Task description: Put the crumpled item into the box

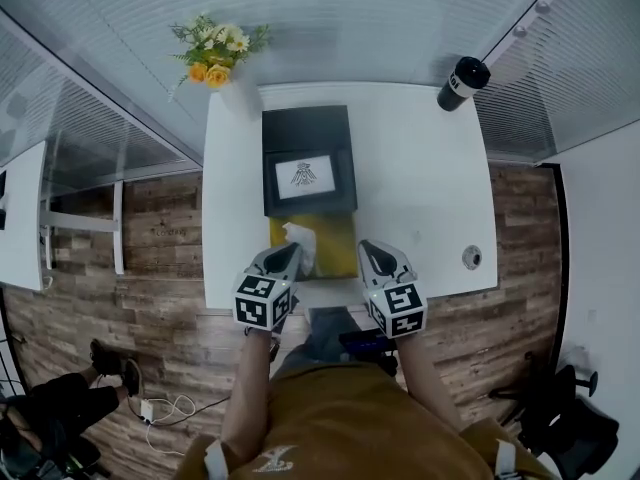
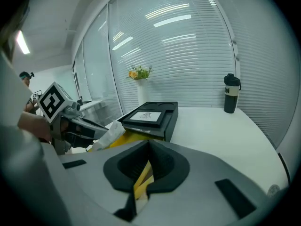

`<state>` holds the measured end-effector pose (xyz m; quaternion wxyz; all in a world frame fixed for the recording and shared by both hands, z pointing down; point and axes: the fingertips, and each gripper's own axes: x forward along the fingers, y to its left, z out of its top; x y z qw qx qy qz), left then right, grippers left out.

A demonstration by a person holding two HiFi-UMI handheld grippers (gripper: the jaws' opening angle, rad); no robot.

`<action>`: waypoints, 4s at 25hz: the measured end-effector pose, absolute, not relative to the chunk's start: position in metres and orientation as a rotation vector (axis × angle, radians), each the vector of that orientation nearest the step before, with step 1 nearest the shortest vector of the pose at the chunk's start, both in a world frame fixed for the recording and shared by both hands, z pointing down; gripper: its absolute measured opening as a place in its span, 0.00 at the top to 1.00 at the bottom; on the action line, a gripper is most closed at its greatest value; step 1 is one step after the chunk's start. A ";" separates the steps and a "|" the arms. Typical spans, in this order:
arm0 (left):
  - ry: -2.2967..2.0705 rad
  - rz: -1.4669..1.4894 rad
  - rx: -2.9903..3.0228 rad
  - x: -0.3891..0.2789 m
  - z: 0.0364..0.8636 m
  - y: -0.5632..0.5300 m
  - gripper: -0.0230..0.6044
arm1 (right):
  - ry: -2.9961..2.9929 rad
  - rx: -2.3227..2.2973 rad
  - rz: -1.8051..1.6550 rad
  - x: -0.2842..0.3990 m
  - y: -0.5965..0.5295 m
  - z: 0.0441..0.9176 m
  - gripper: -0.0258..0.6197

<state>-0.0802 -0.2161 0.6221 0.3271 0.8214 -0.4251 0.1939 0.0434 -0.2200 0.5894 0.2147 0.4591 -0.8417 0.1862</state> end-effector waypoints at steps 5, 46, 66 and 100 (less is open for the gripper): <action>-1.078 0.583 2.128 -0.071 0.636 -0.227 0.92 | -2.318 1.282 0.545 0.048 -0.231 0.597 0.94; -1.034 0.849 2.178 -0.049 0.643 -0.237 0.92 | -2.301 1.292 0.487 0.073 -0.241 0.583 0.94; -1.398 0.313 2.398 -0.088 0.488 -0.219 0.93 | -2.480 1.342 0.243 0.043 -0.206 0.484 0.94; -1.456 0.147 2.426 -0.102 0.446 -0.191 0.93 | -2.543 1.360 0.109 0.042 -0.175 0.446 0.94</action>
